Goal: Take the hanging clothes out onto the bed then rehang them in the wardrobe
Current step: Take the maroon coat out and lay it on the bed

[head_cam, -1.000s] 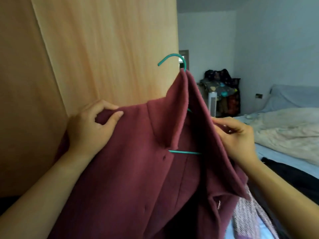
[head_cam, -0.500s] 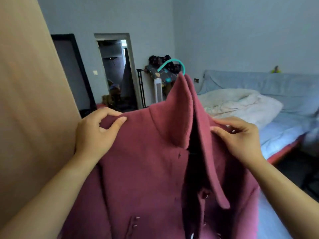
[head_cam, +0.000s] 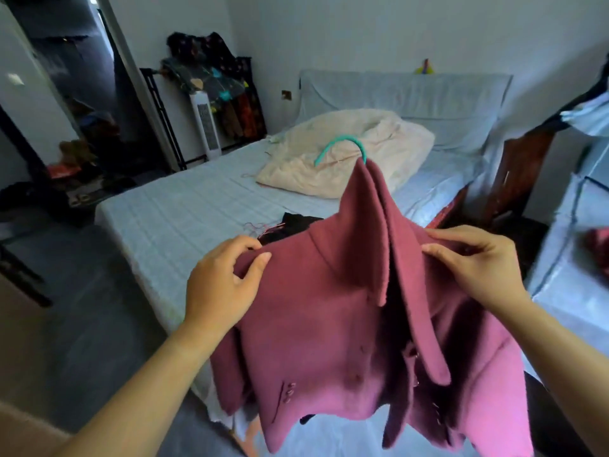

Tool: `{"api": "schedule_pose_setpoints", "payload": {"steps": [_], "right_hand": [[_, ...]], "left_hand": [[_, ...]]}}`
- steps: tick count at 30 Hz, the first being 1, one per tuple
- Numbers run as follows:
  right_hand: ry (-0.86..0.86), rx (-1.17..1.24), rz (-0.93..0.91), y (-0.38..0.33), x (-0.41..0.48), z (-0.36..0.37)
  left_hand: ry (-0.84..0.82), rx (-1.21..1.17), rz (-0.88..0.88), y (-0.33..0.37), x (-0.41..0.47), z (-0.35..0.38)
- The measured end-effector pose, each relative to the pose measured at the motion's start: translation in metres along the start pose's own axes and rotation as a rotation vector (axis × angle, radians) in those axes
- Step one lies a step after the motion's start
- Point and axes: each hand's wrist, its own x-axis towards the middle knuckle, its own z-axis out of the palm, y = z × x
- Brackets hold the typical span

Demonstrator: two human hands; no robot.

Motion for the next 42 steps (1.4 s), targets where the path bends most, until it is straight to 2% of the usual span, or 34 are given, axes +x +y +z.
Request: {"api": "schedule_pose_setpoints", "payload": {"steps": [8,15,20,25,32,36,42], "right_hand": [[-0.019,-0.165,0.095,0.105,0.085,0.008],[-0.088,-0.151,0.121,0.179,0.185,0.066],[-0.213,-0.058,0.16,0.237,0.24,0.126],[-0.404,0.033,0.176,0.314,0.302,0.214],[-0.707,0.155,0.155,0.409,0.384,0.349],[-0.836,0.218,0.177,0.447,0.395,0.413],[-0.947,0.243,0.179,0.498,0.381,0.493]], "left_hand": [[-0.084,0.042,0.062,-0.037,0.09,0.134],[-0.13,0.108,0.017,-0.09,0.166,0.202],[-0.192,0.218,-0.117,-0.138,0.199,0.231],[-0.205,0.309,-0.336,-0.192,0.226,0.268],[-0.137,0.508,-0.6,-0.256,0.257,0.32],[-0.179,0.647,-0.709,-0.297,0.264,0.34],[-0.233,0.736,-0.765,-0.362,0.248,0.365]]}}
